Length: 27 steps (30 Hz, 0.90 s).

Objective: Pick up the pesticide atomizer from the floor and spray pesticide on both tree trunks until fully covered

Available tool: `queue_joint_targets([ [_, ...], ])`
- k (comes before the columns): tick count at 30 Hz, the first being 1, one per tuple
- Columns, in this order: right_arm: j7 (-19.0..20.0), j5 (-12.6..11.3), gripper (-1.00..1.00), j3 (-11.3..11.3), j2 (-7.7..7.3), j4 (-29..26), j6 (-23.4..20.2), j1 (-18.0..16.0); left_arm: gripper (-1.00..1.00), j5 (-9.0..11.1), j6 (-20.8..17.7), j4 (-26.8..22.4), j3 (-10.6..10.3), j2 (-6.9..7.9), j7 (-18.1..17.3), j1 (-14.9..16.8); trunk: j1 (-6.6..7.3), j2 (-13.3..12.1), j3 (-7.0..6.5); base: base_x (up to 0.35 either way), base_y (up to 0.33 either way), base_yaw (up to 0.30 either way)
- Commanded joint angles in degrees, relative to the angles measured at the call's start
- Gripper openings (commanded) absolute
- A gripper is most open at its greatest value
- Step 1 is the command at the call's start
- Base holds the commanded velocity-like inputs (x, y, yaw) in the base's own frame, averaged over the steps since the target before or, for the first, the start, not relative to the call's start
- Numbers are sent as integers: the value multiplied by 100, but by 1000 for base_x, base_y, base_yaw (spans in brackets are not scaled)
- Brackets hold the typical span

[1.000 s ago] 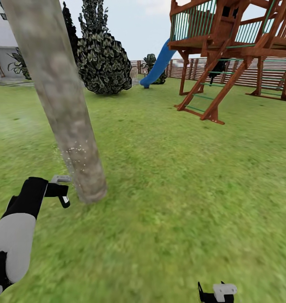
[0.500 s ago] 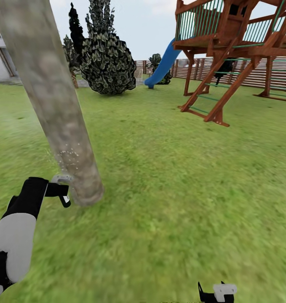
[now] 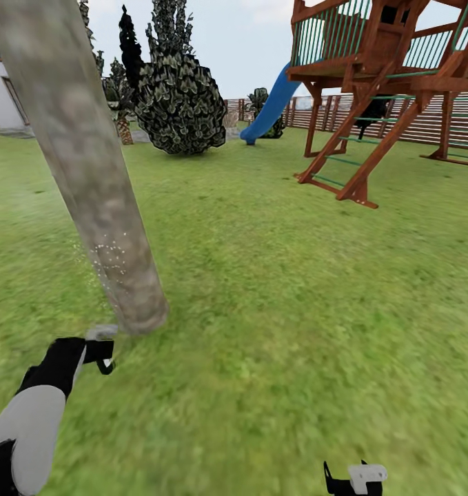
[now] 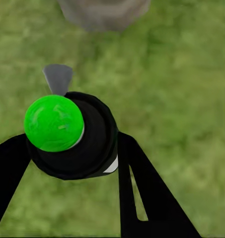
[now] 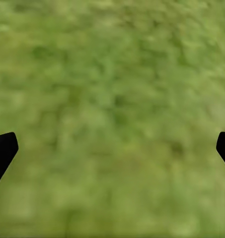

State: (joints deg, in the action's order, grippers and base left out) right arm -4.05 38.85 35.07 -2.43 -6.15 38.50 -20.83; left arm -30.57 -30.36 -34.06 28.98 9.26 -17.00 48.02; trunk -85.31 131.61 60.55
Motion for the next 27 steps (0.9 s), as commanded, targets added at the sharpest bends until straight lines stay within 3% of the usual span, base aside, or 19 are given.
queue_joint_targets([
  [1,0,0,100,0,-1,1,0,0,-100,28,59,123,85,56,152,-64,0,0,0,0,0,0],
  [3,1,0,100,0,-3,0,0,0,-100,52,78,122,122,86,208,-179,0,0,0,0,0,0],
  [7,-7,0,100,0,-1,0,0,0,-100,129,132,98,134,-38,224,-212,0,0,0,0,0,179],
  [10,-8,0,100,0,0,4,0,0,-100,144,442,38,136,-40,231,-218,0,0,0,0,0,233],
  [14,-1,0,100,0,-3,8,0,0,-100,145,554,93,186,-52,232,-244,0,0,0,203,0,29],
  [17,-1,0,100,0,-3,9,0,0,-100,152,1139,108,200,-65,276,-381,0,0,0,319,-52,1],
  [21,0,0,100,0,-3,9,0,0,-100,149,1227,102,204,-57,285,-497,0,0,0,281,-144,0],
  [27,-6,0,100,0,6,9,0,0,-100,180,1266,110,211,-63,408,-512,0,0,0,27,-261,32],
])
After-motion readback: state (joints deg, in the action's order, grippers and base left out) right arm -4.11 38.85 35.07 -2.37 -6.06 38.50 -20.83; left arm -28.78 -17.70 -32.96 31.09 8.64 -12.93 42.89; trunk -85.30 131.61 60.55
